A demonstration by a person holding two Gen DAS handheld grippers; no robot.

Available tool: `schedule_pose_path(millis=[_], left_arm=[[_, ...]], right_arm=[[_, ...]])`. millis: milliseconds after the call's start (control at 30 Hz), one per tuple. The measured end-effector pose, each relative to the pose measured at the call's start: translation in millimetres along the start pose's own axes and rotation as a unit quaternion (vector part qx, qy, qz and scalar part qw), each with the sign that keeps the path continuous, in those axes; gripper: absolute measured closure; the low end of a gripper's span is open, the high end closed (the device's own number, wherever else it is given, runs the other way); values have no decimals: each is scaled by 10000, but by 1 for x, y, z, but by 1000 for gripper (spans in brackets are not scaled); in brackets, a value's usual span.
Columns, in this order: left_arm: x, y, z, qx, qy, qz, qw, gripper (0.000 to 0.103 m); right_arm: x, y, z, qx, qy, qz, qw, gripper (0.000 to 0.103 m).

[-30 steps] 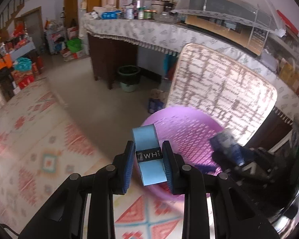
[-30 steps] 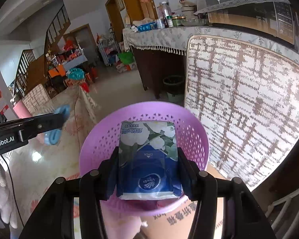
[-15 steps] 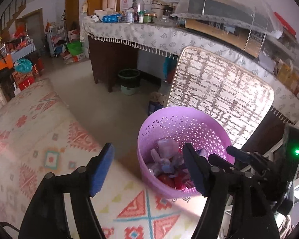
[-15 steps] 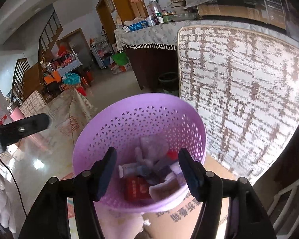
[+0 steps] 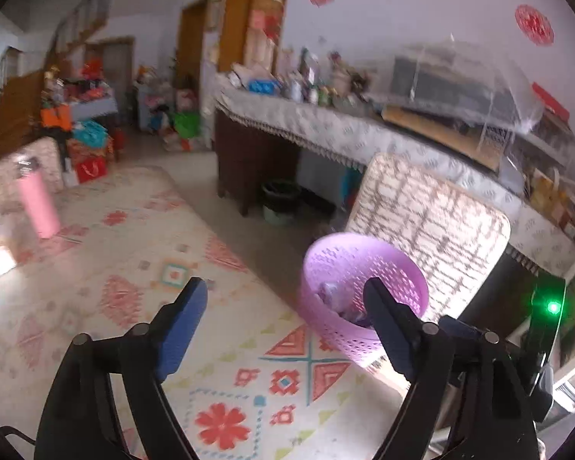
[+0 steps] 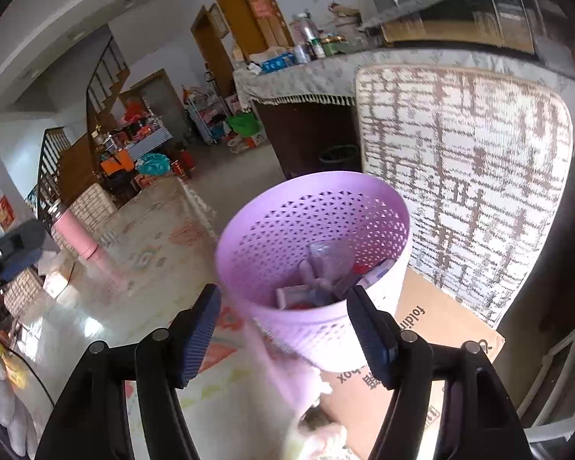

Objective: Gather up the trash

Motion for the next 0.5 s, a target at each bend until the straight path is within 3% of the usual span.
schedule_pose_path(millis=[133, 300, 367, 500], left_arm=[[14, 52, 4, -586, -90, 453, 9972, 6], [33, 102, 5, -966, -119, 974, 9905, 4], [41, 122, 1, -1129, -93, 1234, 9859, 3], [52, 166, -12, -1732, -130, 1887, 9666, 3]], right_arm=[[24, 21, -7, -104, 325, 13, 9994, 28], [44, 44, -17, -182, 436, 98, 9988, 27], [51, 54, -23, -210, 498, 124, 9985, 27], [68, 70, -36, -236, 701, 192, 9971, 26]])
Point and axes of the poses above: each gripper's, at about its wrist camera, not at the fingertips, and y roughly against the way its jaws point, x to its left, z to its top, the point moved 1 cm from there along -y, roughly the way its jaws point, and after that the axes turned 15 degrees about -x, right-handed, at the moved point
